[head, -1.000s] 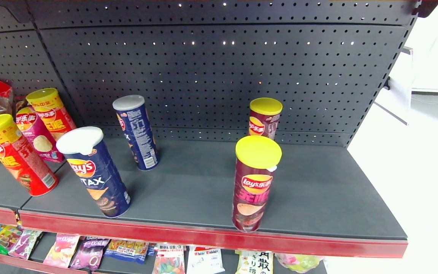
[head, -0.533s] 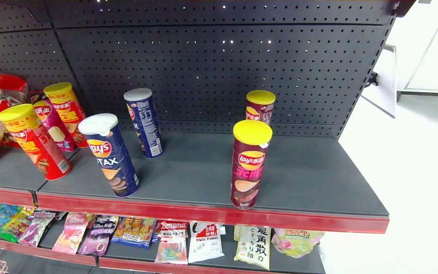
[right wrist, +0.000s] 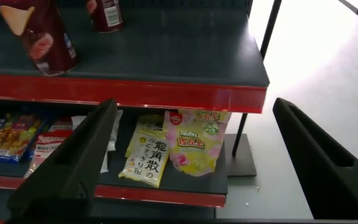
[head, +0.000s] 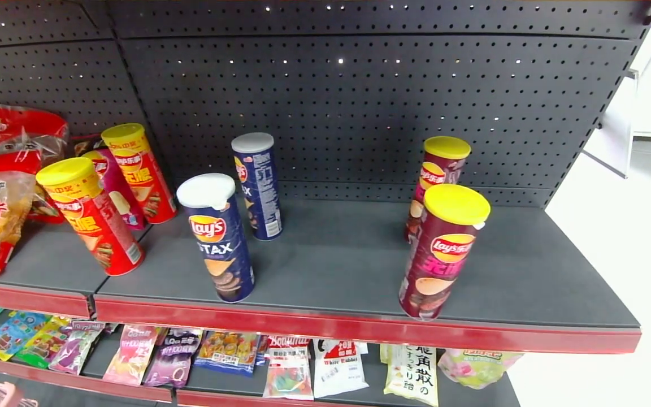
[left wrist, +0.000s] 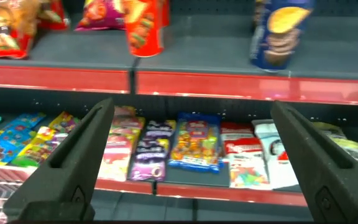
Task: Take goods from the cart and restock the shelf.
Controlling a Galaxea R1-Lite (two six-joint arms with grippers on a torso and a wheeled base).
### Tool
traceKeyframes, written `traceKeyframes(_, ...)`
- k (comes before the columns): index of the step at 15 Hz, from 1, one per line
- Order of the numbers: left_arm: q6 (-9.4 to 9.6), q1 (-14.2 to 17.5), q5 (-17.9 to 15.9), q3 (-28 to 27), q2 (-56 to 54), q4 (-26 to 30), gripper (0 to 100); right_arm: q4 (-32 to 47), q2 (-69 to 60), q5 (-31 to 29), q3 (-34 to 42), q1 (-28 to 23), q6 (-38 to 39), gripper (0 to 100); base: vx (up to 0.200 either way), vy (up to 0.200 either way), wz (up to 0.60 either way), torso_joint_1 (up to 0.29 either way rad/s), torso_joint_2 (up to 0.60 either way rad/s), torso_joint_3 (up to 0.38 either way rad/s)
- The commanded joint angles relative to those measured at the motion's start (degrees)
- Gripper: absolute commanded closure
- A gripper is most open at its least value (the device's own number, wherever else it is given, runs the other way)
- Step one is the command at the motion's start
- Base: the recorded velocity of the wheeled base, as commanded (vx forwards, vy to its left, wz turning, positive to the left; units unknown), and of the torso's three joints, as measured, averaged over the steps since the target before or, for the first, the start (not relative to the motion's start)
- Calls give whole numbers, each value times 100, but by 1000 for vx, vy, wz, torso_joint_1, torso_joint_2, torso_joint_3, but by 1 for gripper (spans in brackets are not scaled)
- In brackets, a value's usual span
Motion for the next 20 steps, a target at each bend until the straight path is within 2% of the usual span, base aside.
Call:
traceKeyframes(1, -1, 1, -2, 1, 0, 5, 0, 0, 7, 3, 0, 1, 0, 0, 0, 200, 0, 2, 2, 7)
traceKeyframes(12, -1, 1, -2, 1, 0, 5, 0, 0, 7, 21, 0, 1, -18, 0, 0, 200, 0, 4, 2, 2)
traceKeyframes(17, -1, 1, 6, 1, 0, -4, 0, 0, 7, 21, 0, 1, -18, 0, 0, 0, 0, 0, 0, 0)
traceKeyframes(20, -1, 1, 6, 1, 0, 5, 0, 0, 7, 21, 0, 1, -18, 0, 200, 0, 0, -10, -11, 4)
